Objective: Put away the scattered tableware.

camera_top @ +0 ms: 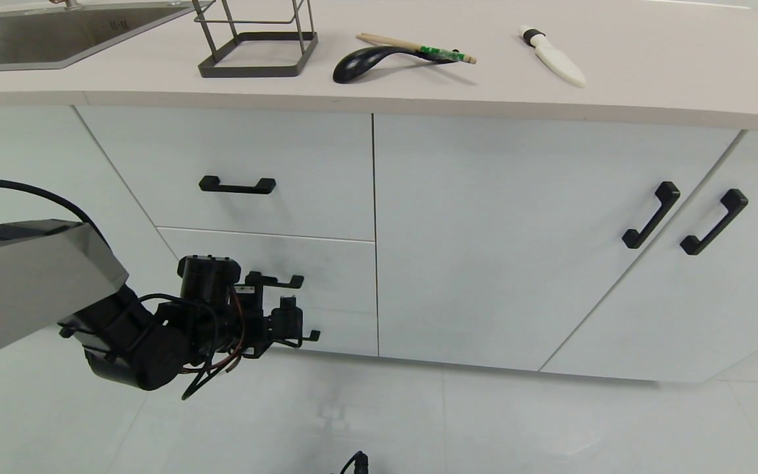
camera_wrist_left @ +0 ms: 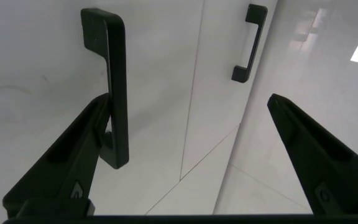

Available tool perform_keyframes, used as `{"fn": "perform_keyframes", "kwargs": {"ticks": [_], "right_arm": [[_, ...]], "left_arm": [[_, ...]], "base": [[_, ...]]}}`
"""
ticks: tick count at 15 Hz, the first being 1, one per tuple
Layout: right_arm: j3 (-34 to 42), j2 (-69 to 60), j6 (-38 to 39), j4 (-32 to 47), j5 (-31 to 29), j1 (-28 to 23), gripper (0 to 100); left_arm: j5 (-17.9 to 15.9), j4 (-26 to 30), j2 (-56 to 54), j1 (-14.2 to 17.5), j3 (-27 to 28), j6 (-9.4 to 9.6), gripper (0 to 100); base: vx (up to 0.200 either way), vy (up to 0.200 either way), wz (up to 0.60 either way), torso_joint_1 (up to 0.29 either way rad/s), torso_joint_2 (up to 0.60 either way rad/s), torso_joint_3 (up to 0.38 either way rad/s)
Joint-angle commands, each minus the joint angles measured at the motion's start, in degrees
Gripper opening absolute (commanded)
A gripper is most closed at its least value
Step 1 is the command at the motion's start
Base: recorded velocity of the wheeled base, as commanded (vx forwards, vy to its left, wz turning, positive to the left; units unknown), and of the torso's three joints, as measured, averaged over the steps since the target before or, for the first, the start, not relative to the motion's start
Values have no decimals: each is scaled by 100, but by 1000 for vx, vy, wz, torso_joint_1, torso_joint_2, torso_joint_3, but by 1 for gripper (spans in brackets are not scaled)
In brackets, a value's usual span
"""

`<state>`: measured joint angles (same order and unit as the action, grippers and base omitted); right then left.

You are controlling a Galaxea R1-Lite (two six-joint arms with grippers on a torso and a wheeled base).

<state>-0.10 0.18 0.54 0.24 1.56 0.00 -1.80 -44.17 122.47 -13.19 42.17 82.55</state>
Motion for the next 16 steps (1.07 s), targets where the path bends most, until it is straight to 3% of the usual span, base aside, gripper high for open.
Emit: {"fn": "perform_keyframes", "kwargs": {"ticks": [1,6,10,13,14,15,16], "right_arm": [[1,8,-1,2,2,0,0],[1,8,-1,2,2,0,0],[1,8,-1,2,2,0,0],[1,8,-1,2,-7,0,0],[1,8,-1,2,2,9,0],[1,8,-1,2,2,9,0],[1,8,-1,2,2,9,0]], "left_arm": [[5,40,-100,1,-77,-3,100],[5,48,-144,-52,-121,-3,100],[-4,40,-663,-158,-525,6,100],[-101,101,-2025,-685,-1132,-46,100],[-92,268,-2623,-1072,-1475,-170,100],[-92,690,-3132,-1476,-1589,-468,100],[-74,936,-3361,-1625,-1589,-618,100]], "base": [[0,0,0,0,0,0],[0,0,0,0,0,0],[0,0,0,0,0,0],[0,0,0,0,0,0],[0,0,0,0,0,0],[0,0,0,0,0,0],[0,0,0,0,0,0]]}}
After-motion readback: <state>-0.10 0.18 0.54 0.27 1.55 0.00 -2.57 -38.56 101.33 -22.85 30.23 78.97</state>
